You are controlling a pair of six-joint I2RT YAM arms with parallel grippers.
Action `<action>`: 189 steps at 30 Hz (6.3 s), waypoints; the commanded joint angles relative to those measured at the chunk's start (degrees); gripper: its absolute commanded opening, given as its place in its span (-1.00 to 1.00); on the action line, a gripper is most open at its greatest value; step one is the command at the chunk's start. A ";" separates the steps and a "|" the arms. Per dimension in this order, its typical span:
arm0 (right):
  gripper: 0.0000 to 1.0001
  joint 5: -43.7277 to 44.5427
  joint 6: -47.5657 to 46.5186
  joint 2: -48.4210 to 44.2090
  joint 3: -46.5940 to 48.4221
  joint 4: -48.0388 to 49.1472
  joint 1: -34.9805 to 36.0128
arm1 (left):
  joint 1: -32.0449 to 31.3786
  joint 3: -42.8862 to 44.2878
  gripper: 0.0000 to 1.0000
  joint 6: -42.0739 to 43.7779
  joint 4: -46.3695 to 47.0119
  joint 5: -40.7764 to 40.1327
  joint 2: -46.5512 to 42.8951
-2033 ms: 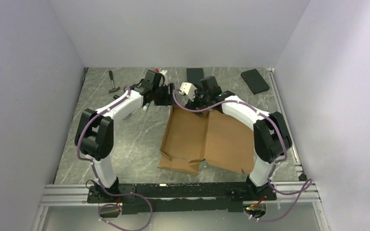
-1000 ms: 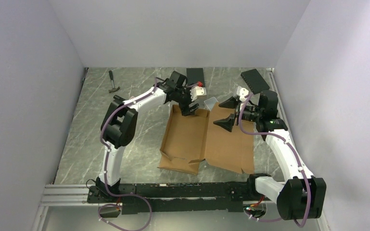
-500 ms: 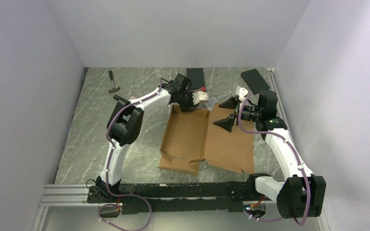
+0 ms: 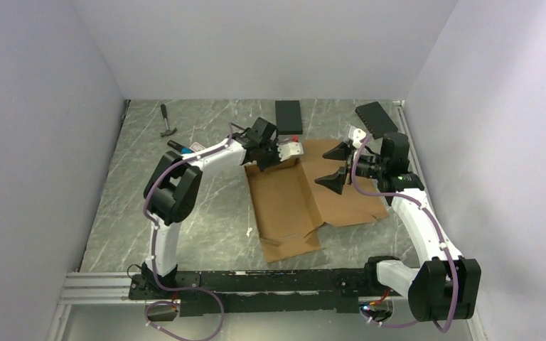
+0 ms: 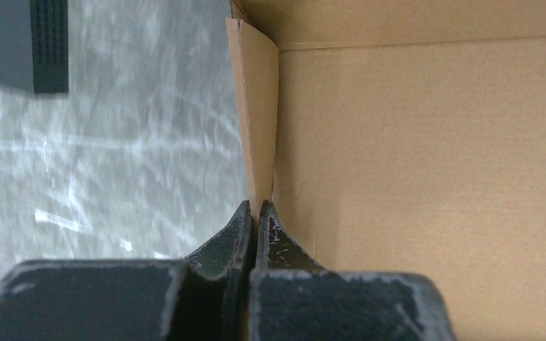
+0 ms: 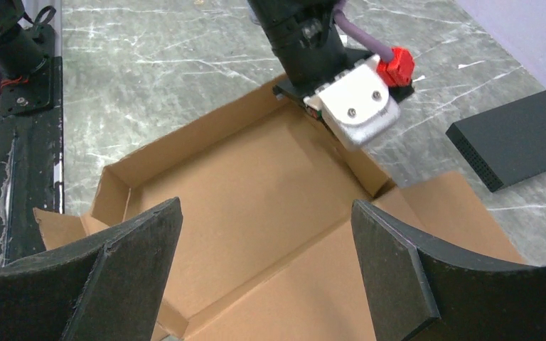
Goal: Fold the paper box
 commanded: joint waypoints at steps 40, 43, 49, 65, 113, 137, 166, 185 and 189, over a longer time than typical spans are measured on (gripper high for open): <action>0.73 34.13 12.63 19.18 4.73 4.46 7.22 | -11.75 -26.00 -1.00 -118.66 -31.14 -63.99 -20.43; 0.66 35.40 12.51 22.27 5.82 4.30 7.89 | -12.72 -27.40 -1.00 -117.69 -28.74 -63.29 -20.54; 0.49 37.59 12.87 25.39 7.05 6.33 9.80 | -13.42 -30.40 -1.00 -116.81 -24.82 -60.42 -20.91; -0.20 43.22 14.66 32.80 11.83 6.83 11.30 | -14.08 -30.46 -0.85 -118.48 -26.61 -60.09 -21.82; -1.00 42.96 14.24 23.40 8.72 9.67 14.79 | -1.88 -25.33 -0.07 -70.02 15.84 -8.60 -21.21; -1.00 38.44 11.61 22.35 8.43 7.27 19.06 | -0.50 -19.90 -0.87 -69.89 14.59 -6.54 -7.97; -0.54 34.46 11.76 28.23 10.43 3.73 21.14 | 1.33 -24.12 -0.93 -72.44 19.90 -3.48 -9.55; -0.58 36.29 11.41 29.85 10.96 3.08 21.22 | 4.82 -33.21 -0.42 -82.98 32.90 2.61 -20.65; -0.60 35.79 11.37 29.85 10.96 3.10 21.39 | 5.89 -34.36 -0.17 -87.05 38.10 5.94 -20.87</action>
